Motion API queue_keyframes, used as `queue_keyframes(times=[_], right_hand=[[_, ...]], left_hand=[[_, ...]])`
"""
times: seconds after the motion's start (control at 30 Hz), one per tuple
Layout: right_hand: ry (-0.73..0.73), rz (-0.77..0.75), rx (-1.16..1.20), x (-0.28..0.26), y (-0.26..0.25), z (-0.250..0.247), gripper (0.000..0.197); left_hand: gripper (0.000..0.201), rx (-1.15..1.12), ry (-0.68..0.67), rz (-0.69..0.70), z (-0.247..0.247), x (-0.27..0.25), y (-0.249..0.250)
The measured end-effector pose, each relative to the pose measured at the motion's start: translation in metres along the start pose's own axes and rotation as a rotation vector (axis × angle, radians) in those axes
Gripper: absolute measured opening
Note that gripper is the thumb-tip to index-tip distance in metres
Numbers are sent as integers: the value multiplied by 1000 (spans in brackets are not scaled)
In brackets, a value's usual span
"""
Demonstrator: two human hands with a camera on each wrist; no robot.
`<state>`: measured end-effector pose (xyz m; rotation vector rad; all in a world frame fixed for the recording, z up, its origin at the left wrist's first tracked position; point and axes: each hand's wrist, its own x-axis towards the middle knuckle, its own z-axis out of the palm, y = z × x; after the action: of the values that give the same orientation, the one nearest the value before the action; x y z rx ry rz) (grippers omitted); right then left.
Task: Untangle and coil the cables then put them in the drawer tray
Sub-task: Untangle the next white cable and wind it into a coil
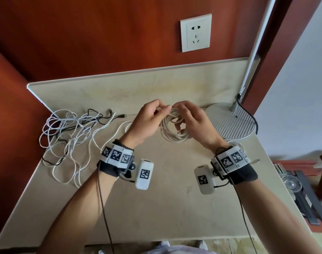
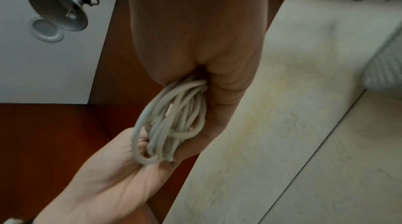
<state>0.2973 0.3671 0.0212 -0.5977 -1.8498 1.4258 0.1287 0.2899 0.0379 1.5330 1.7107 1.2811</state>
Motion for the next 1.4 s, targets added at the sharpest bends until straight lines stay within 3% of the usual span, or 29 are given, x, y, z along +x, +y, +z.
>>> queue_keyframes(times=[0.1, 0.23, 0.33, 0.47, 0.53, 0.6, 0.67, 0.77, 0.93, 1.13, 1.4], right_hand=[[-56, -24, -21, 0, 5, -12, 27], [-112, -30, -210, 0, 18, -26, 26], [-235, -15, -410, 0, 22, -36, 31], [-410, 275, -551, -7, 26, -50, 34], [-388, 474, -437, -14, 35, -56, 33], [-364, 563, -486, -18, 46, -61, 33], [-374, 563, -684, -22, 52, -62, 37], [-260, 535, -848, -26, 58, -60, 35], [-148, 410, -998, -27, 61, -51, 19], [-159, 298, -1239, -36, 58, -43, 16], [-200, 409, -1101, -32, 52, -54, 32]], left_hand=[[21, -255, -49, -115, 4, -2, -1], [21, -119, -64, -70, 8, 1, -9], [13, -53, -112, -103, 10, 7, -24], [18, 16, -160, -188, 28, 9, -36], [16, -3, -190, -252, 42, 13, -44], [15, -20, -252, -315, 57, 16, -54], [16, -8, -317, -351, 72, 18, -63], [16, 53, -342, -354, 88, 19, -70], [13, 321, -258, -211, 93, 25, -77], [18, 286, -342, -74, 87, 16, -81], [31, 213, -370, -141, 89, 12, -80]])
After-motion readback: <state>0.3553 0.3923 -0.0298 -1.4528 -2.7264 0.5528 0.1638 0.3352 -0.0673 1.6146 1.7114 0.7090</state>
